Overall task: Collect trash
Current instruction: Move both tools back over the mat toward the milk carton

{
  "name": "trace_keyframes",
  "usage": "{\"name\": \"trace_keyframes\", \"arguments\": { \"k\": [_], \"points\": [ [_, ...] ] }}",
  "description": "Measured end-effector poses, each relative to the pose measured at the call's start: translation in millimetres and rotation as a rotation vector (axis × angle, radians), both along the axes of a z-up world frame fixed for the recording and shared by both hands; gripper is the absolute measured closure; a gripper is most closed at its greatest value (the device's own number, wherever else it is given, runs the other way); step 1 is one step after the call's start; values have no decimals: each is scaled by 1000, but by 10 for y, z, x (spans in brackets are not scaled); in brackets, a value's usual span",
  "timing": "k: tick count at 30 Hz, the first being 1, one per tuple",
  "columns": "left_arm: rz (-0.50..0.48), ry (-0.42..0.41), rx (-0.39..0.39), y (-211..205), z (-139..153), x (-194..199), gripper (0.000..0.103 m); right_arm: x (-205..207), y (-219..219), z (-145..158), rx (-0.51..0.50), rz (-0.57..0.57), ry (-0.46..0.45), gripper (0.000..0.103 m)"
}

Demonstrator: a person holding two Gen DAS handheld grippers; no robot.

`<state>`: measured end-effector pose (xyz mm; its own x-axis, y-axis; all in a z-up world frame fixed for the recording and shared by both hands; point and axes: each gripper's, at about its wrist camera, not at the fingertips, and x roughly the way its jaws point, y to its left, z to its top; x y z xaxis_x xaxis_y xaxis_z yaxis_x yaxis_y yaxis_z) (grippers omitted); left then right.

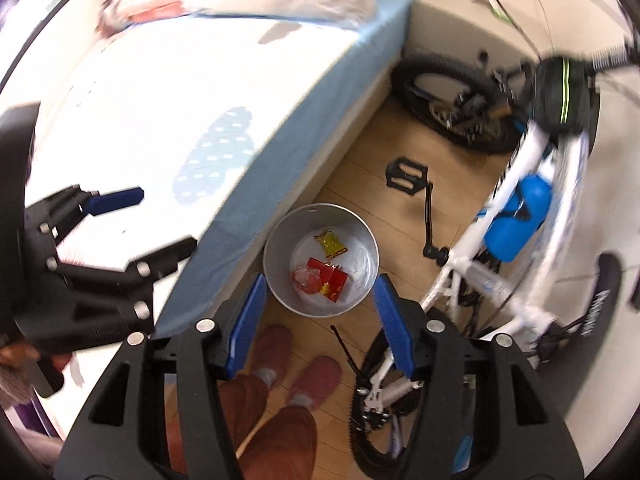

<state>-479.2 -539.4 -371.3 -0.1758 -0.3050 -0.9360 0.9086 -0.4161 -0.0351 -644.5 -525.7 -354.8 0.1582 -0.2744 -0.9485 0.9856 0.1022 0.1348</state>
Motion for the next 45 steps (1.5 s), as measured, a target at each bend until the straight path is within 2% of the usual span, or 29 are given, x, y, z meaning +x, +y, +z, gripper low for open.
{"name": "trace_keyframes", "arguments": {
  "k": [6,13,18,23,28,33,39,45],
  "points": [
    [204,-3,-29,285,724,484,21,428,150,664,-56,173,13,43],
    [491,-29,-73,845,1398,1301,21,1263,193,1319,-145,477,-12,43],
    [737,-95,-123,1356,1682,1986,21,2089,277,1687,-201,715,-49,39],
    [1043,-103,-139,2007,1811,2780,21,3061,582,1883,-228,952,-90,36],
    [1303,-122,-143,2708,1786,3570,21,4139,1114,1890,-213,1171,-134,36],
    [1482,-125,-123,3275,1647,4386,21,5199,1623,1746,-197,1337,-130,35],
    [1585,-122,-115,3653,1451,5136,21,6264,1988,1428,-181,1438,-89,35],
    [1612,-109,-81,3703,1006,5569,21,7030,2036,901,-174,1454,-50,35]
  ]
}}
